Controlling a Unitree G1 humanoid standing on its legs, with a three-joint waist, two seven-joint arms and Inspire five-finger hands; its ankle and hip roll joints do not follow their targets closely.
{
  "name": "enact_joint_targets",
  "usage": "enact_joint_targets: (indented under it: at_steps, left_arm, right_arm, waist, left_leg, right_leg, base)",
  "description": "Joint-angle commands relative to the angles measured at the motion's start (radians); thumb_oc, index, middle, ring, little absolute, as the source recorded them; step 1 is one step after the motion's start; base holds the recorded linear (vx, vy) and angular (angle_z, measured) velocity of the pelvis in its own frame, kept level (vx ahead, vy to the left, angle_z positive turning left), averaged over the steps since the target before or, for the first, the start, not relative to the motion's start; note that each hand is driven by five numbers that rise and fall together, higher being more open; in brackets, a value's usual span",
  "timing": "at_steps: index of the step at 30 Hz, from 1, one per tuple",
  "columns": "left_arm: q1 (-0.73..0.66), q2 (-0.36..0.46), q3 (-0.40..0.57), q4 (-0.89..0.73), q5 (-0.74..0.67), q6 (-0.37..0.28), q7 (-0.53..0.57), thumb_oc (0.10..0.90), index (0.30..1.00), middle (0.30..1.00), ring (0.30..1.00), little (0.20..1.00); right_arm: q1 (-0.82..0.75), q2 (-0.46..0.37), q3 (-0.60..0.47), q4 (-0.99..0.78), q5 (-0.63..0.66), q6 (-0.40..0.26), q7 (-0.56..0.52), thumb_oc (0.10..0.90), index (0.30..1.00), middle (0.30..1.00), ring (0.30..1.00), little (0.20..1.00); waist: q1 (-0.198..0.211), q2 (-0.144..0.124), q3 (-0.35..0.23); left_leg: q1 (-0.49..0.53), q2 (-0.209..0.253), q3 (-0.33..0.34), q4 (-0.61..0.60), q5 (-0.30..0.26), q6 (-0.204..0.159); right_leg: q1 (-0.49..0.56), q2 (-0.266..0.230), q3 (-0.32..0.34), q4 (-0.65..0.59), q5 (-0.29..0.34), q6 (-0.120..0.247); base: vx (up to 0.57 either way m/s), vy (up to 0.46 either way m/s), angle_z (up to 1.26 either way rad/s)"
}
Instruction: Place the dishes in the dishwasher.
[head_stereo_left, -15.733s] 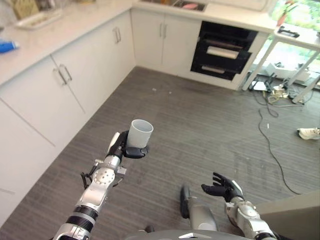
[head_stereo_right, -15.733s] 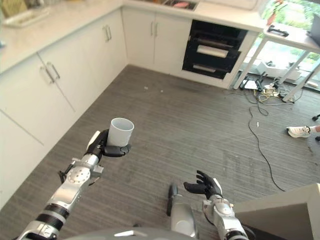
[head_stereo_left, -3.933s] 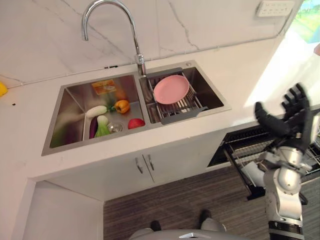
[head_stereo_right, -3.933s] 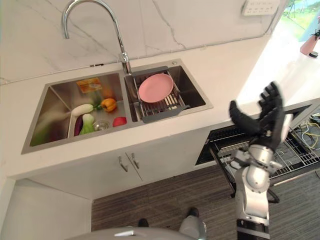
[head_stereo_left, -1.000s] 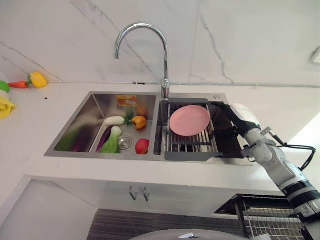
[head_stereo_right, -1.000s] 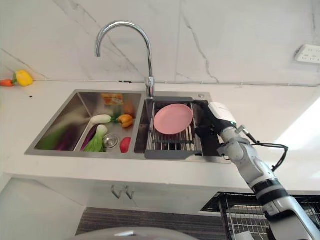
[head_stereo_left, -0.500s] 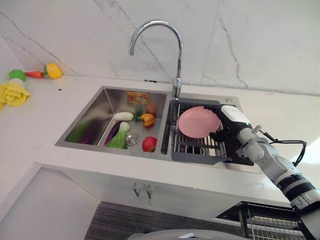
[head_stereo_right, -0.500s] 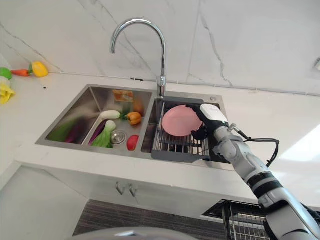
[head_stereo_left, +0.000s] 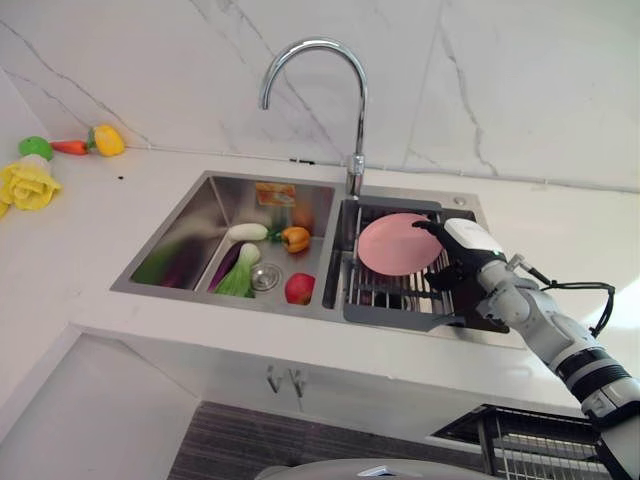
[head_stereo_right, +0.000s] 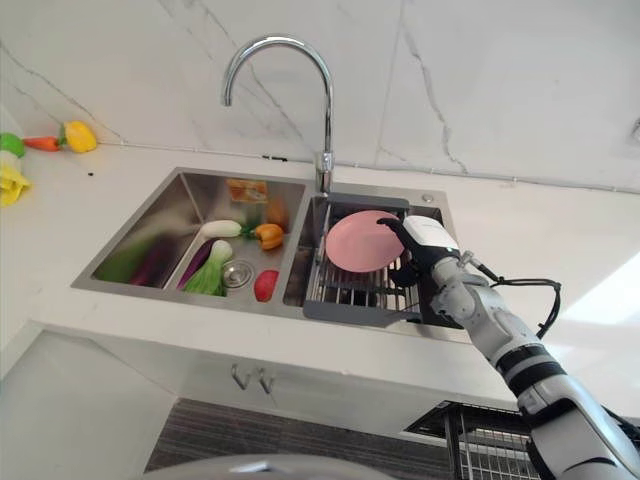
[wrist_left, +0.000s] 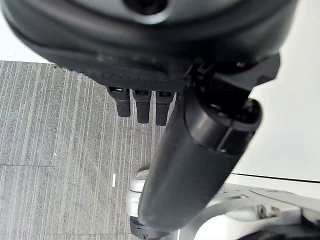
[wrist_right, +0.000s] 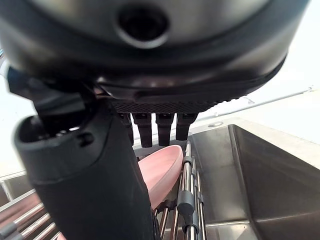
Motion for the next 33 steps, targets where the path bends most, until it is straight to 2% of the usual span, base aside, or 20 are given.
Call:
enact_joint_targets:
  at_steps: [1,9,16,30,33]
  left_arm:
    - [-0.045,0.046,-0.047,0.066,0.000,-0.005,0.018,0.800,0.900,0.900,0.900,0.900]
    - [-0.045,0.045,-0.044,0.060,0.014,-0.005,0.018,0.800,0.900,0.900,0.900,0.900]
    - [-0.050,0.050,-0.062,0.050,0.003,-0.009,0.020,0.800,0.900,0.900,0.900,0.900]
    - [-0.030,0.053,-0.048,0.075,0.002,-0.005,0.026,0.800,0.900,0.900,0.900,0.900]
    - [-0.031,0.053,-0.055,0.065,-0.006,-0.010,0.026,0.800,0.900,0.900,0.900,0.900]
  right_arm:
    - [-0.141,-0.006,-0.046,-0.067,0.024,-0.024,-0.085,0.800,0.900,0.900,0.900,0.900]
    - [-0.128,-0.016,-0.035,-0.121,-0.028,-0.035,-0.068,0.800,0.900,0.900,0.900,0.900]
    - [-0.181,-0.009,0.042,-0.012,-0.060,-0.019,-0.068,0.800,0.900,0.900,0.900,0.900]
    - [-0.211,0.023,0.069,0.114,-0.090,0.013,-0.093,0.800,0.900,0.900,0.900,0.900]
    - [-0.223,0.031,0.089,0.146,-0.138,0.023,-0.106,0.800,0.900,0.900,0.900,0.900]
  waist:
    - [0.012,-0.013,-0.031]
    - [0.011,-0.011,-0.032]
    - [0.016,-0.015,-0.032]
    - [0.032,-0.019,-0.029]
    - [0.035,-0.019,-0.027]
  left_leg:
    - [0.027,0.041,0.027,0.010,-0.065,-0.016]
    - [0.035,0.039,0.034,0.009,-0.071,-0.015]
    - [0.031,0.039,0.028,0.009,-0.070,-0.016]
    - [0.028,0.036,0.019,0.009,-0.069,-0.016]
    - [0.026,0.036,0.014,0.009,-0.069,-0.016]
  right_leg:
    - [0.027,-0.070,0.000,0.029,-0.074,0.065]
    - [0.026,-0.071,0.004,0.029,-0.072,0.067]
    - [0.026,-0.070,0.005,0.027,-0.071,0.065]
    - [0.029,-0.072,-0.007,0.026,-0.069,0.066]
    - [0.030,-0.073,-0.011,0.025,-0.069,0.066]
  base:
    - [0.00,0.000,0.00]
    - [0.00,0.000,0.00]
    - [0.00,0.000,0.00]
    - [0.00,0.000,0.00]
    - [0.00,0.000,0.00]
